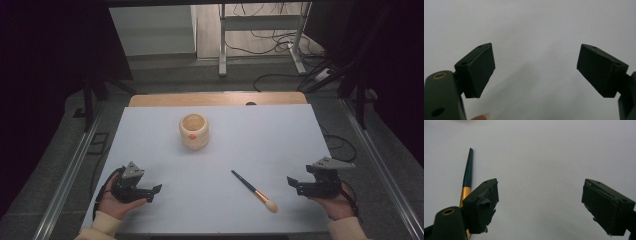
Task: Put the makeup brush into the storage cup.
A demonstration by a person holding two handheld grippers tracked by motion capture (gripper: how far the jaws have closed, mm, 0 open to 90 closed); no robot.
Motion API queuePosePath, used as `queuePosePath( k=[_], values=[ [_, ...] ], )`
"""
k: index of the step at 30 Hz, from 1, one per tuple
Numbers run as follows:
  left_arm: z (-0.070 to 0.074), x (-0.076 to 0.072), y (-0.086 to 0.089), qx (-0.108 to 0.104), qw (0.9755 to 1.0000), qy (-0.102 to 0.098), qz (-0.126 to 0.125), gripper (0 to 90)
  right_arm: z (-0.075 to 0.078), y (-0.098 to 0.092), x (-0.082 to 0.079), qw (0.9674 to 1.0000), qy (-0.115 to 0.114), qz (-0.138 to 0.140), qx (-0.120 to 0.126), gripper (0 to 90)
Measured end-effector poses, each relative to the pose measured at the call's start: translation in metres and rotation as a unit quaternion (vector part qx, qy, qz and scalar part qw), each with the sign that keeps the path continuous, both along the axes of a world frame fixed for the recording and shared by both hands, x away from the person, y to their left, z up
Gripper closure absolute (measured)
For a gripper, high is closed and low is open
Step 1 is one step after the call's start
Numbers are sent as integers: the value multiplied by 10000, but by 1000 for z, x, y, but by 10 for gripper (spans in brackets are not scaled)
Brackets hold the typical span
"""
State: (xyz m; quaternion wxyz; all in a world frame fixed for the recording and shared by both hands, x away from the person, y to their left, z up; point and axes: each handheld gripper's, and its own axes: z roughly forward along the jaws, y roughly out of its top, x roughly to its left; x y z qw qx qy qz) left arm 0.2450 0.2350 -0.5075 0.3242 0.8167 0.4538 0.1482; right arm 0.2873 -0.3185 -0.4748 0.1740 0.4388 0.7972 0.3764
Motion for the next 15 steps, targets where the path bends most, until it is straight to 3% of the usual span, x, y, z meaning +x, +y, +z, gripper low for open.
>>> queuePosePath(
  k=[7,15],
  values=[
    [0,0,-1,27,10000,3,21,154,2,2,1,9999,45,17,-117,147],
    [0,0,1,21,10000,3,49,153,7,7,1,9999,105,40,-66,148]
  ],
)
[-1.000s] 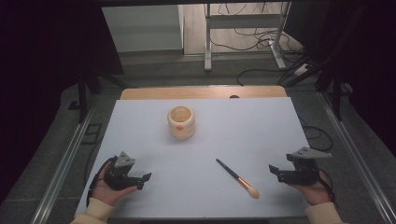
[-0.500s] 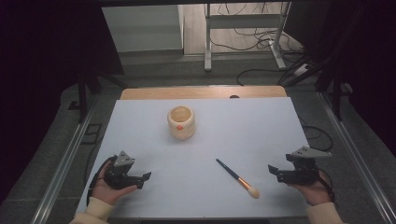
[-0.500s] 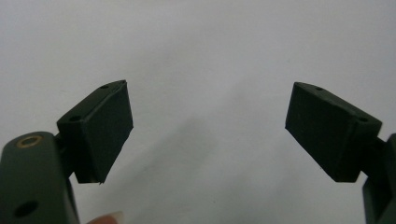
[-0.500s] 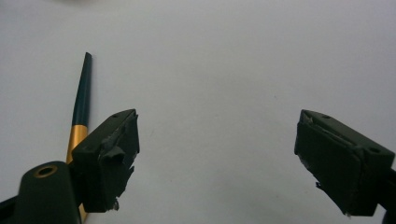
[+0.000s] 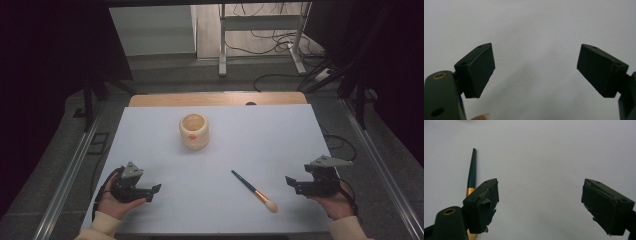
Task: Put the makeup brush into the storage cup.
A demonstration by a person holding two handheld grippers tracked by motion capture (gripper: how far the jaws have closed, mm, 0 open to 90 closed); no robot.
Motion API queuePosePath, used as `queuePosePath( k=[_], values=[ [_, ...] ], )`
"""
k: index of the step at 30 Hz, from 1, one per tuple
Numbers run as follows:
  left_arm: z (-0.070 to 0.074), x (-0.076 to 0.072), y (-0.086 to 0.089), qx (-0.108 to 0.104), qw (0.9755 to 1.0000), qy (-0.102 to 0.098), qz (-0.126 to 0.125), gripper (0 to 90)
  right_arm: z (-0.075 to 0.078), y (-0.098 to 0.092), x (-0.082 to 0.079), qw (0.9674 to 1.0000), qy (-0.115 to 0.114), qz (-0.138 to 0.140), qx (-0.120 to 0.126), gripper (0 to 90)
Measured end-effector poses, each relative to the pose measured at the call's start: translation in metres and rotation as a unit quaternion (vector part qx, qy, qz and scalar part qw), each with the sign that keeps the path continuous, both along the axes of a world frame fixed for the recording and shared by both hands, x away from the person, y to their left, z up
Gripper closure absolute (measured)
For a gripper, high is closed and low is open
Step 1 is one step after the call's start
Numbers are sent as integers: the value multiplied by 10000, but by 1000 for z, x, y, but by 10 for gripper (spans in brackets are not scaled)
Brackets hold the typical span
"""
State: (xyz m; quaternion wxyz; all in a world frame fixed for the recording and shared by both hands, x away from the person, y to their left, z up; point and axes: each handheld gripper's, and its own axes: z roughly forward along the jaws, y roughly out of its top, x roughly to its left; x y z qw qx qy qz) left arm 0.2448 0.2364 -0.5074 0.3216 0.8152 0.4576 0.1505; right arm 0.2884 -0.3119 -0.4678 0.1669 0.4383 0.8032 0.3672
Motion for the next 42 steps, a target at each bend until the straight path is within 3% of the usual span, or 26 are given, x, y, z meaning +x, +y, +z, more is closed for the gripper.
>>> queuePosePath(
  k=[7,23,42],
  values=[
    [1,0,1,38,10000,9,-28,152,10,4,-1,10000,-19,61,-31,147],
    [1,1,1,30,10000,-11,-20,150,33,26,-1,9989,237,252,-304,143],
    [1,1,1,59,10000,11,-20,148,32,43,5,9975,337,374,-503,151]
  ],
)
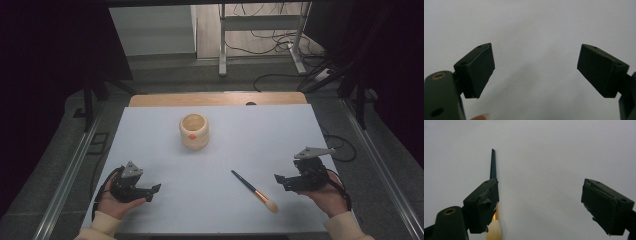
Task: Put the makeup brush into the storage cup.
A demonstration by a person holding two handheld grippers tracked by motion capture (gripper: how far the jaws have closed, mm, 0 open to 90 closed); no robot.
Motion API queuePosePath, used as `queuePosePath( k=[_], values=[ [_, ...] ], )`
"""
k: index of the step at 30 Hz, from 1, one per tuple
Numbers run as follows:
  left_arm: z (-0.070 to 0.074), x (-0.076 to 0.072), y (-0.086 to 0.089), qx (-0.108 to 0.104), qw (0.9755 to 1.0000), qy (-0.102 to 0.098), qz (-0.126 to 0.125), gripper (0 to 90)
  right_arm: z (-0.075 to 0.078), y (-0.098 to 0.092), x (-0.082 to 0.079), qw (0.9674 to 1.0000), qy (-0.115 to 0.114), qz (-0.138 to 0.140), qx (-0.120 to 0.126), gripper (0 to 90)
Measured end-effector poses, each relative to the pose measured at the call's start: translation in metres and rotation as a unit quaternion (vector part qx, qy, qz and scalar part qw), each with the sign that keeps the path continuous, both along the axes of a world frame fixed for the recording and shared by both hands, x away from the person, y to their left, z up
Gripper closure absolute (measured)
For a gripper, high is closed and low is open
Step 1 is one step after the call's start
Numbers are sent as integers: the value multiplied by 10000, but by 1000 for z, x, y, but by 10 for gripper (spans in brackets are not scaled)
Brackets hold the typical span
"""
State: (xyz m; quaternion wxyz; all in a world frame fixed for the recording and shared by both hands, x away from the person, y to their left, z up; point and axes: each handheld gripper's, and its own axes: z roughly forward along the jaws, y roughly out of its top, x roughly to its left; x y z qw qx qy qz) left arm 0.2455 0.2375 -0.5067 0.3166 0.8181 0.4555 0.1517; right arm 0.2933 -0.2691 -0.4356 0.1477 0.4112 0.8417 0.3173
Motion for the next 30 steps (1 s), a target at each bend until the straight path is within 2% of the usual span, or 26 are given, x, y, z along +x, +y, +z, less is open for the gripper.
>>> queuePosePath(
  k=[20,30],
  values=[
    [1,0,-1,6,10000,-26,-4,148,-1,24,4,9994,131,243,-219,153],
    [1,-1,1,-8,10000,-16,-1,148,-4,41,8,9978,323,401,-424,153]
  ],
)
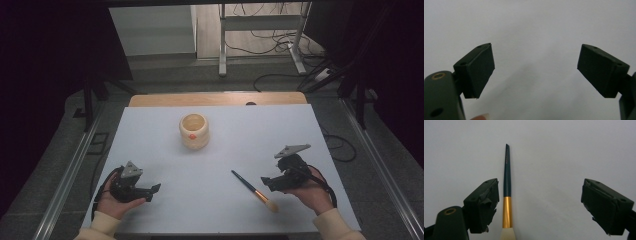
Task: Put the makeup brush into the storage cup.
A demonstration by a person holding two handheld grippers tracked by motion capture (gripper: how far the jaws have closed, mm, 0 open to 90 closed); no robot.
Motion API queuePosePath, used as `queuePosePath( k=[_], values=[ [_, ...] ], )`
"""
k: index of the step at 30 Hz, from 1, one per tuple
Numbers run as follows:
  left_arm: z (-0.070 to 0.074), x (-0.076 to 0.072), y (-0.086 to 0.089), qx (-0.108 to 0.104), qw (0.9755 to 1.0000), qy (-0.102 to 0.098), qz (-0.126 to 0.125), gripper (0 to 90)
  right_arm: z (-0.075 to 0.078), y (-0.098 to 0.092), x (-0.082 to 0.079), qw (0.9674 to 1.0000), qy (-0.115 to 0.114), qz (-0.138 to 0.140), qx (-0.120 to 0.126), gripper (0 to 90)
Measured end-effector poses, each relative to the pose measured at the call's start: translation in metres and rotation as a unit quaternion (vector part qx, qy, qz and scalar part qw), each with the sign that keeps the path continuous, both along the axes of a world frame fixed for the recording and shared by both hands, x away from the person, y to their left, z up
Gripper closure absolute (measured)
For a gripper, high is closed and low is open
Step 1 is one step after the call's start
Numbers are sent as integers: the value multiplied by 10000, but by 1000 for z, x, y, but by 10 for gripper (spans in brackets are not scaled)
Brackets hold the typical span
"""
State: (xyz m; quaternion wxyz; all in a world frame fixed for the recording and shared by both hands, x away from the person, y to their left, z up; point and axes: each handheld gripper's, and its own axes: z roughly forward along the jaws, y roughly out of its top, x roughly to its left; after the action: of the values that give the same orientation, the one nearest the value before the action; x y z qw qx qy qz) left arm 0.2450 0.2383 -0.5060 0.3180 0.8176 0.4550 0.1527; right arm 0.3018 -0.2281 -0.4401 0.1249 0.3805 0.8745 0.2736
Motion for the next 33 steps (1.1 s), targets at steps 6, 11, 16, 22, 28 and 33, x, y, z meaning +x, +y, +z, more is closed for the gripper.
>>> queuePosePath(
  k=[6,11,16,22,28,33],
  values=[
    [0,0,0,0,10000,5,0,149,-7,9,0,9998,96,100,-175,173],
    [0,0,0,4,10000,3,-3,148,-11,16,-1,9990,227,157,-355,179],
    [0,0,0,7,10000,13,2,147,-16,23,-3,9975,355,181,-586,190],
    [0,0,1,-1,10000,7,1,146,-19,31,-5,9961,440,214,-730,215],
    [1,-1,1,-11,10000,-10,1,146,-22,39,-5,9947,552,269,-827,235],
    [1,0,1,0,10000,-7,-16,146,-26,44,-6,9930,649,349,-924,251]
  ],
)
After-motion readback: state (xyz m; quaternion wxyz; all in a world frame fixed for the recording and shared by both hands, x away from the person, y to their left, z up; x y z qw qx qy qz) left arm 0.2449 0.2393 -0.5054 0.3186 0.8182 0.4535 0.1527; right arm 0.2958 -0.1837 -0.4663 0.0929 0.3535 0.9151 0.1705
